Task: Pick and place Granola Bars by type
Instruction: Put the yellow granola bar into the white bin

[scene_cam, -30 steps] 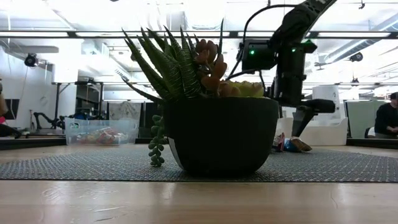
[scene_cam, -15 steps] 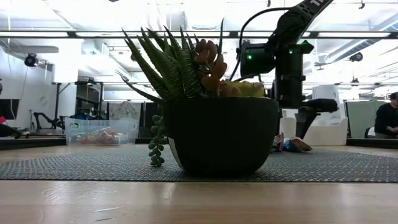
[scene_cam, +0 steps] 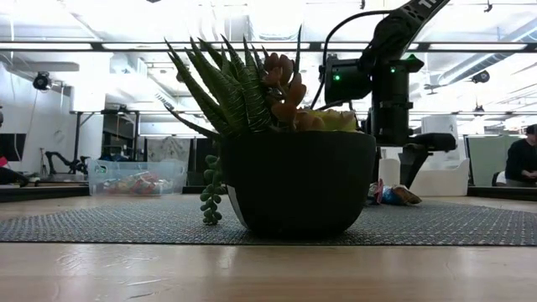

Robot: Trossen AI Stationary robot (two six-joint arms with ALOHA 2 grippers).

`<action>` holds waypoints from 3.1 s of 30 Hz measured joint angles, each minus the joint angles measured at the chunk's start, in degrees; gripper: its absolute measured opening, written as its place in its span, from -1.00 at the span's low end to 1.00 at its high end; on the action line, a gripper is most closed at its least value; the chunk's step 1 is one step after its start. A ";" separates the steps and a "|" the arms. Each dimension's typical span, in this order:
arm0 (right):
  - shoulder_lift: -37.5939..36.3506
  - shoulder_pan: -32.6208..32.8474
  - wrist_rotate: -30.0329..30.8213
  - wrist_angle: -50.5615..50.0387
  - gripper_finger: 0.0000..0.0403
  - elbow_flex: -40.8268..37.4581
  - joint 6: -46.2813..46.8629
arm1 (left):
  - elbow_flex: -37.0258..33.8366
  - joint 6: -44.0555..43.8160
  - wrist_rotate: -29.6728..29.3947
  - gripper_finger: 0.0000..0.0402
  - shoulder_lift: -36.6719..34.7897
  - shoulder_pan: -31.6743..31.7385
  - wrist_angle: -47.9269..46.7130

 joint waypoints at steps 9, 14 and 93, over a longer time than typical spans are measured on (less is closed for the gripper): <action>0.07 -0.02 0.01 1.05 0.09 -0.02 -0.03 | -0.02 -0.07 0.00 -1.00 0.03 0.00 -0.01; 0.17 0.00 -0.24 2.68 -0.01 -0.02 -0.72 | -0.02 -0.09 0.00 -1.00 0.04 -0.04 -0.01; -4.39 -0.44 1.28 0.28 0.16 0.26 -5.81 | -0.07 -3.58 0.00 -1.00 0.08 -0.04 -0.01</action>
